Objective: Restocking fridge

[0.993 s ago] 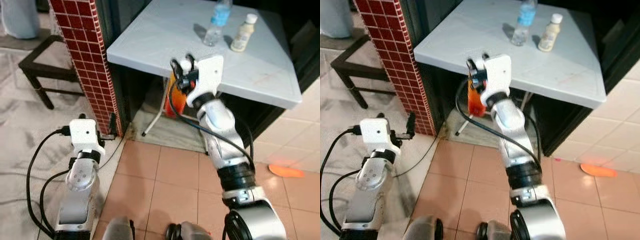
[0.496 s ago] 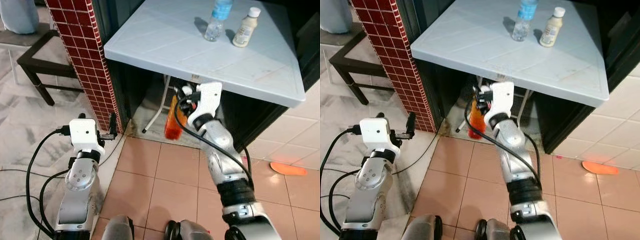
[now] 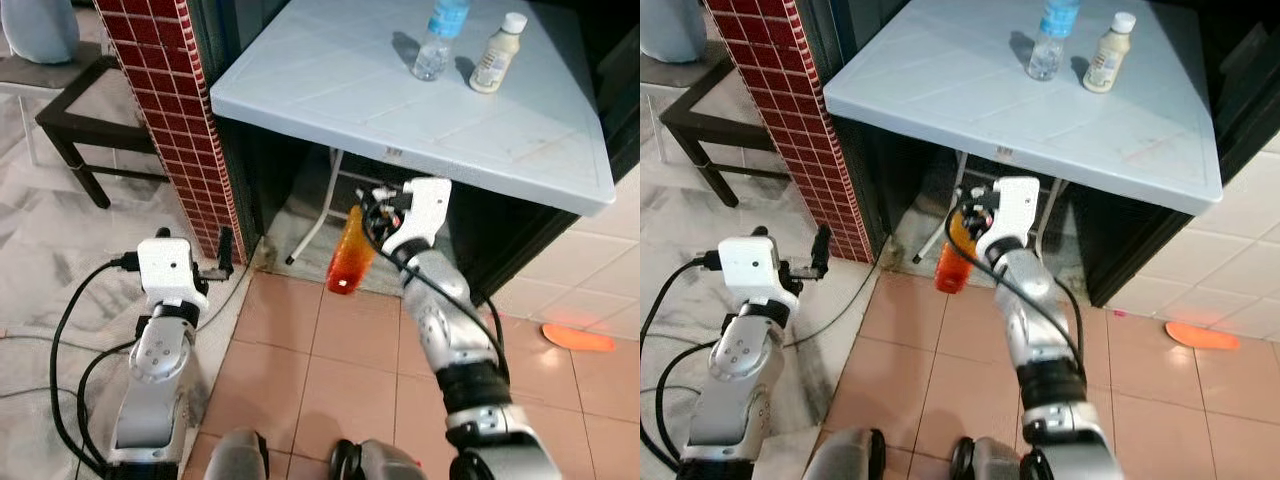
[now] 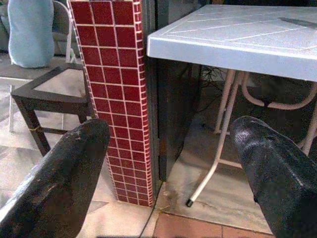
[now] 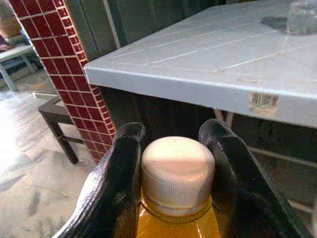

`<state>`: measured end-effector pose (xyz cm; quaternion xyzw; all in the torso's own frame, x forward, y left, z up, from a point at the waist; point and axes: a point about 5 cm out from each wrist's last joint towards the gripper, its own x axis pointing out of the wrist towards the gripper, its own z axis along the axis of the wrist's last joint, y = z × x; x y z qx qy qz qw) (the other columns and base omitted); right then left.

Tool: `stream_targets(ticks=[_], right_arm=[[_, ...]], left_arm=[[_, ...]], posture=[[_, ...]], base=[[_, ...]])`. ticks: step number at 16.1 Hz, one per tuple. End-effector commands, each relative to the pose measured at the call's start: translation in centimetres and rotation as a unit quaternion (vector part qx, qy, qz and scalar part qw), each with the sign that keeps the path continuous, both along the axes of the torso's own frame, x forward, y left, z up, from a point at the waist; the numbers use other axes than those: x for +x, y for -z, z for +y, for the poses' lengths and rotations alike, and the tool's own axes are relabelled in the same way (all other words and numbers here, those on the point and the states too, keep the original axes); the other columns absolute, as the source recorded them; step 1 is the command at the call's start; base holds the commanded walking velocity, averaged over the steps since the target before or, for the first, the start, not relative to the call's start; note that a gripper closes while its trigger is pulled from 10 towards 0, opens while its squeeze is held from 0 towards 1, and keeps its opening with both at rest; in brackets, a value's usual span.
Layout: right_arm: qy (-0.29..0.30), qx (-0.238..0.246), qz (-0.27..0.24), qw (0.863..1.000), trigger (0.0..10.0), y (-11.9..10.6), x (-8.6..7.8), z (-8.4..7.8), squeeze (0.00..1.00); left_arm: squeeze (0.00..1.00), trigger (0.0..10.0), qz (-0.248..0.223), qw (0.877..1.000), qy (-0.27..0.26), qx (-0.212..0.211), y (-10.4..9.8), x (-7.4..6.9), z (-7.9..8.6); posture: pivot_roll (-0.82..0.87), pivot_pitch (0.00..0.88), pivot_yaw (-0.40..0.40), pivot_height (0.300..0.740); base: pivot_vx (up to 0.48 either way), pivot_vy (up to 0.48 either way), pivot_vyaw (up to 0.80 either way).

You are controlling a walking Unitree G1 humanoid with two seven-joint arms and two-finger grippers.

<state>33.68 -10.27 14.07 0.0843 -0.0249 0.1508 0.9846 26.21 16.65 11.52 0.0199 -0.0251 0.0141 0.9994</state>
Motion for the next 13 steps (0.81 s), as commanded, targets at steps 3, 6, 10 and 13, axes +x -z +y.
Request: stream_targets(ticks=[3, 6, 10, 13], right_arm=[[-0.020, 0.000, -0.020, 1.000, 10.0, -0.7, -0.3, 1.3, 0.00], [-0.085, 0.011, -0.012, 0.996, 10.0, 0.0, -1.3, 2.3, 0.00], [-0.081, -0.030, 0.006, 0.996, 10.0, 0.8, -1.4, 2.8, 0.00], [-0.067, -0.061, 0.009, 0.996, 10.0, 1.1, -1.6, 2.8, 0.00]], left_arm=[[0.00, 10.0, -0.008, 1.000, 0.000, 0.008, -0.6, -0.1, 0.3], [0.00, 10.0, -0.022, 1.000, -0.006, 0.016, -0.9, 0.0, 0.0], [0.00, 10.0, -0.029, 0.999, -0.010, 0.017, -1.1, 0.2, -0.1], [0.00, 10.0, -0.029, 0.999, -0.014, 0.017, -1.1, 0.2, -0.2]], posture=[[0.14, 0.138, -0.004, 0.740], [0.14, 0.132, -0.025, 0.740], [0.14, 0.139, -0.037, 0.740], [0.14, 0.144, -0.036, 0.740]], base=[[0.000, 0.000, 0.00], [0.000, 0.000, 0.00], [0.000, 0.000, 0.00], [0.000, 0.000, 0.00]])
